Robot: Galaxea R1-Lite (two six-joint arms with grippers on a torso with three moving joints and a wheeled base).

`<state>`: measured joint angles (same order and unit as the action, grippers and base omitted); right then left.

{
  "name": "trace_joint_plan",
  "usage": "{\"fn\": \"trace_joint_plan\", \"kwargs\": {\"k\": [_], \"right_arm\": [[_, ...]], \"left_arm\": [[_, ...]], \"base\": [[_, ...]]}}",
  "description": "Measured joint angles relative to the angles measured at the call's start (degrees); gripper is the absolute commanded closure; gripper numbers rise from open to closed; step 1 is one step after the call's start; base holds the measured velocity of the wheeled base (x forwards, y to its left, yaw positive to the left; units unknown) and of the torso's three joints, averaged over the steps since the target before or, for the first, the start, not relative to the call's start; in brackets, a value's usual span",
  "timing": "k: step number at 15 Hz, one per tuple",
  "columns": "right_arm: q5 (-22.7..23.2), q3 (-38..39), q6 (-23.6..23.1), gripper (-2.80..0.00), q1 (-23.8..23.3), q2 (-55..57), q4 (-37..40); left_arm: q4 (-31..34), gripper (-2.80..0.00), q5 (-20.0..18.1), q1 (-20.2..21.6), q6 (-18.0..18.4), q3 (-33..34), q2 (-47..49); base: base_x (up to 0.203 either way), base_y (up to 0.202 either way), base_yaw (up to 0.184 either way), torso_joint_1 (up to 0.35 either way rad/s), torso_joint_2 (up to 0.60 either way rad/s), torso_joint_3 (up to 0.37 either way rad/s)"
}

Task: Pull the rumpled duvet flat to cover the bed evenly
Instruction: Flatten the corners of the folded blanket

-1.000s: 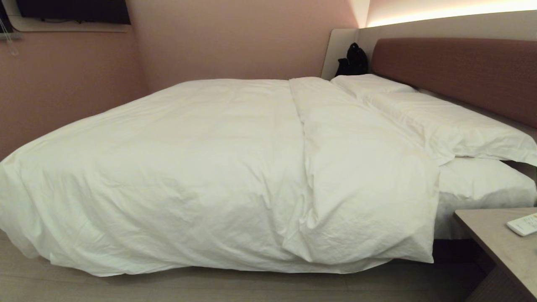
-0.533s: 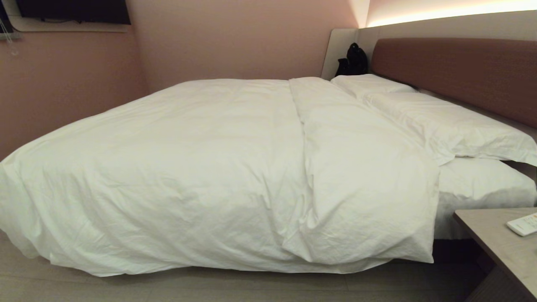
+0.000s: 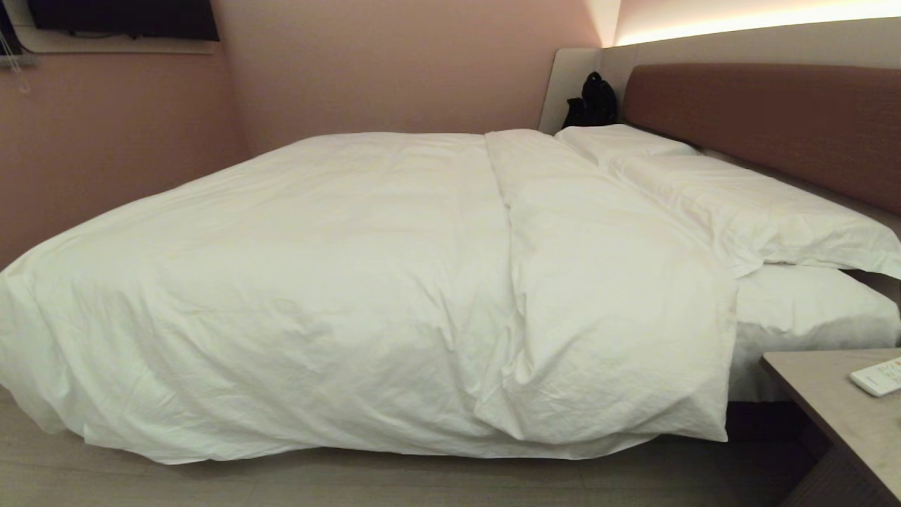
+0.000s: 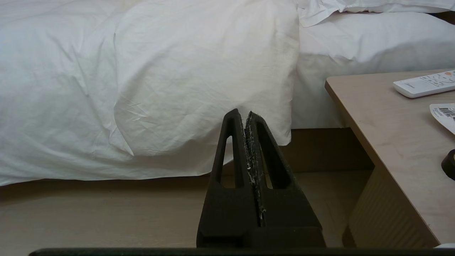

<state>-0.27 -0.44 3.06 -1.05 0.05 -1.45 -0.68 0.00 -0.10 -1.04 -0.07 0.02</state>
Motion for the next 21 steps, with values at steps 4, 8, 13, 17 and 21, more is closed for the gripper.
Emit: {"fn": "trace_joint_plan", "kwargs": {"k": [4, 8, 13, 17, 21], "right_arm": [[0.0, 0.0, 0.0, 0.0, 0.0, 0.0, 0.0], [0.0, 0.0, 0.0, 0.0, 0.0, 0.0, 0.0], [0.1, 0.0, -0.8, 0.0, 0.0, 0.0, -0.1], [0.8, -0.4, -2.8, 0.0, 0.0, 0.0, 0.1], [3.2, -6.6, -4.0, 0.0, 0.0, 0.2, 1.9]], "left_arm": [[0.0, 0.0, 0.0, 0.0, 0.0, 0.0, 0.0], [0.0, 0.0, 0.0, 0.0, 0.0, 0.0, 0.0], [0.0, 0.0, 0.0, 0.0, 0.0, 0.0, 0.0], [0.0, 0.0, 0.0, 0.0, 0.0, 0.0, 0.0], [0.0, 0.0, 0.0, 0.0, 0.0, 0.0, 0.0]], "base": [[0.0, 0.0, 0.0, 0.0, 0.0, 0.0], [0.0, 0.0, 0.0, 0.0, 0.0, 0.0], [0.0, 0.0, 0.0, 0.0, 0.0, 0.0], [0.0, 0.0, 0.0, 0.0, 0.0, 0.0], [0.0, 0.0, 0.0, 0.0, 0.0, 0.0]]}}
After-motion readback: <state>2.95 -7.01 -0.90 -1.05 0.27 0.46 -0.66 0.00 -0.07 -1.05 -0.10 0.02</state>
